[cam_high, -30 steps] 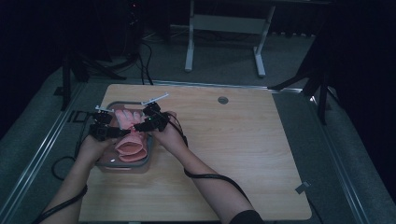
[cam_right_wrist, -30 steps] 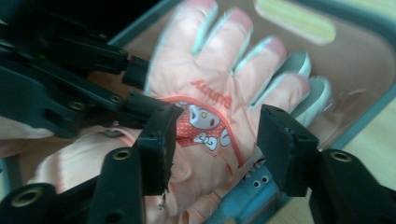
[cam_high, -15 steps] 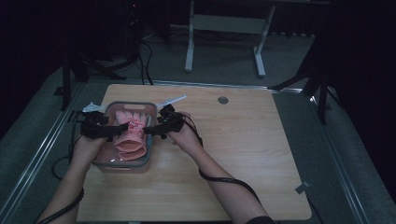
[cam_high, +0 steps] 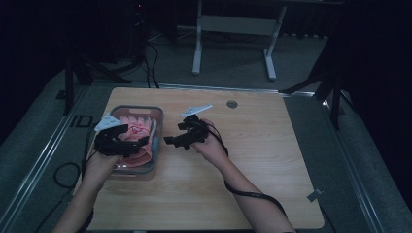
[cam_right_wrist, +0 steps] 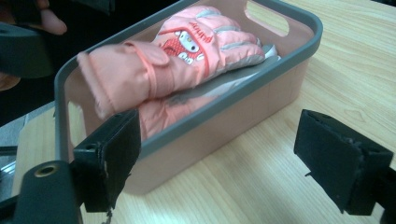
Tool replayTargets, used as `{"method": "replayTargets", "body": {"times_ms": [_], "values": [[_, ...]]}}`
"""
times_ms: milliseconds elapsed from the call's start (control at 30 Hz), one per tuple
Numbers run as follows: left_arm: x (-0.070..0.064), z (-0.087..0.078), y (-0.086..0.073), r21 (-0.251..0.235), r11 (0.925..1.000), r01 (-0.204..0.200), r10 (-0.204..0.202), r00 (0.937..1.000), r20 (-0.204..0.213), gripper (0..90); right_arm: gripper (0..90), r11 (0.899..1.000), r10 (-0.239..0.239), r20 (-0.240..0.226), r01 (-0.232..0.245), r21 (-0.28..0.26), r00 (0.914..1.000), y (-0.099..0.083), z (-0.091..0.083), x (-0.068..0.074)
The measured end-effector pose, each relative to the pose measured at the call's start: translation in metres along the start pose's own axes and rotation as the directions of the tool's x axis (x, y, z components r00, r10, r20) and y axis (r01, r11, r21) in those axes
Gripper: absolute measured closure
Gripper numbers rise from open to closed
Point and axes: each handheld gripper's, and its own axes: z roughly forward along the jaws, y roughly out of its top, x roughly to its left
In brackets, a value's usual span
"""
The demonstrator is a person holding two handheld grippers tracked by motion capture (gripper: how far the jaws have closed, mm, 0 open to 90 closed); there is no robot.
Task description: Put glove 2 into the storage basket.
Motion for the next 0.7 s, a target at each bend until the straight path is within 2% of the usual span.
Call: {"method": "replayTargets", "body": {"times_ms": [33, 67, 200, 500, 700], "values": [[0.000, 0.000, 0.000, 0.000, 1.0000, 0.000, 0.000, 1.0000, 0.000, 8.1, 14.6, 1.000, 0.000, 0.000, 0.000, 0.000, 1.0000, 0.000, 0.000, 0.000], [-0.013, 0.003, 0.002, -0.008, 0.9996, -0.026, 0.027, 0.9992, 0.031, 8.1, 14.7, 1.000, -0.003, -0.004, 0.003, 0.002, 1.0000, -0.002, -0.002, 0.000], [-0.035, 0.008, 0.002, -0.029, 0.9984, -0.048, 0.051, 0.9943, 0.094, 8.3, 14.6, 1.000, -0.018, -0.006, 0.018, 0.017, 0.9998, -0.012, -0.010, -0.002], [-0.080, 0.018, 0.001, -0.033, 0.9932, -0.112, 0.116, 0.9720, 0.204, 8.4, 14.6, 1.000, -0.022, 0.002, 0.022, 0.014, 0.9997, -0.030, -0.029, -0.006], [-0.106, 0.027, -0.007, -0.029, 0.9857, -0.166, 0.168, 0.9576, 0.234, 8.3, 14.6, 1.000, -0.025, -0.002, 0.025, 0.016, 0.9997, -0.047, -0.039, -0.009]]}}
